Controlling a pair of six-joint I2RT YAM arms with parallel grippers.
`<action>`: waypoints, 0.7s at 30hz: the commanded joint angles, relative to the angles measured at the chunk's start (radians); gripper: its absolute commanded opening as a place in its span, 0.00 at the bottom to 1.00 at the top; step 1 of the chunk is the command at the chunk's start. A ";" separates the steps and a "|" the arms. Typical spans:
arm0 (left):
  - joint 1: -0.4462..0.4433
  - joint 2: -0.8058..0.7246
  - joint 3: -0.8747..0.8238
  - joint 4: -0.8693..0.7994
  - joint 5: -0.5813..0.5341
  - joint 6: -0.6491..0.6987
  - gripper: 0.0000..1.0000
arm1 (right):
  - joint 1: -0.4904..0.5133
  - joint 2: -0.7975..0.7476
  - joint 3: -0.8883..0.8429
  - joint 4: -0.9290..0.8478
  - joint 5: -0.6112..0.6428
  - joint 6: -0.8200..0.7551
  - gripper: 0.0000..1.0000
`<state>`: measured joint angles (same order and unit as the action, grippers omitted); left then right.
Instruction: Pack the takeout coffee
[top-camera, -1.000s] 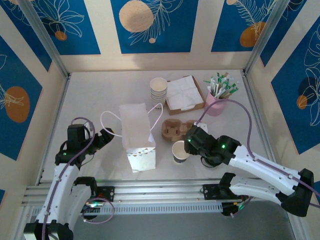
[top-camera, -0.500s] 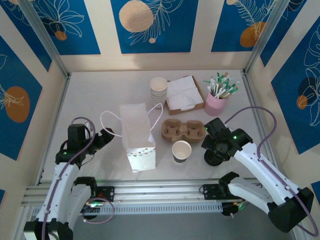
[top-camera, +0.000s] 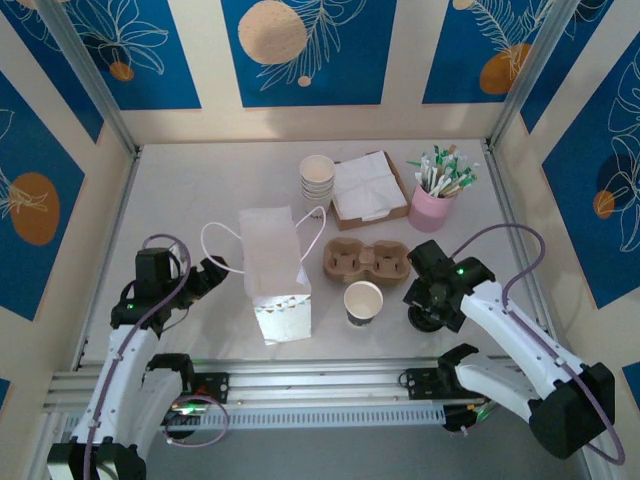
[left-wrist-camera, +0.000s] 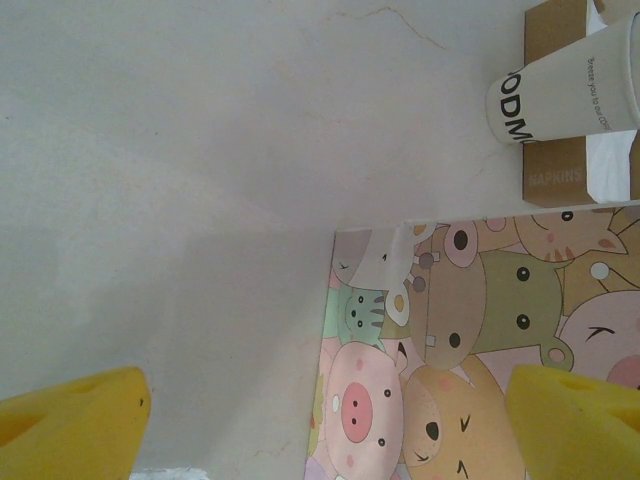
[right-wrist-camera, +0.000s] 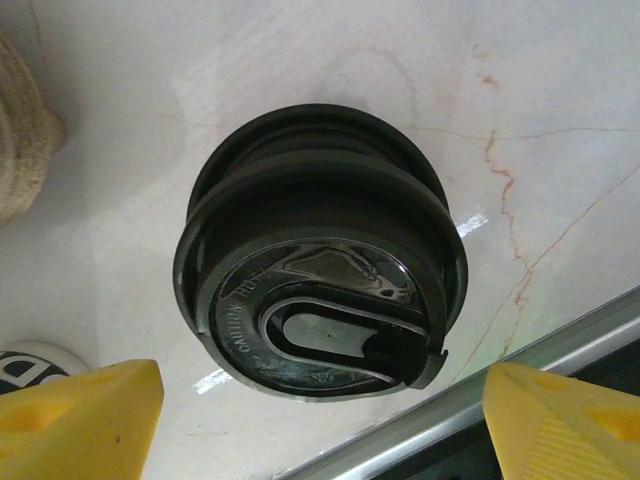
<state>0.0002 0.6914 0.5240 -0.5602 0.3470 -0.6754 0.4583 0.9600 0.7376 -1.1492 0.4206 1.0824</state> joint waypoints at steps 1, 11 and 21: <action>0.011 0.000 -0.005 0.006 -0.010 -0.001 0.92 | -0.004 0.014 -0.024 0.023 -0.020 0.028 0.84; 0.011 0.000 -0.005 0.003 -0.011 -0.002 0.92 | -0.004 0.040 -0.059 0.080 -0.024 0.024 0.85; 0.011 0.000 -0.009 0.004 -0.015 0.000 0.92 | -0.003 0.062 -0.087 0.088 -0.016 0.034 0.81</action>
<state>0.0002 0.6914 0.5240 -0.5606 0.3458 -0.6754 0.4576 1.0195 0.6655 -1.0554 0.4107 1.0866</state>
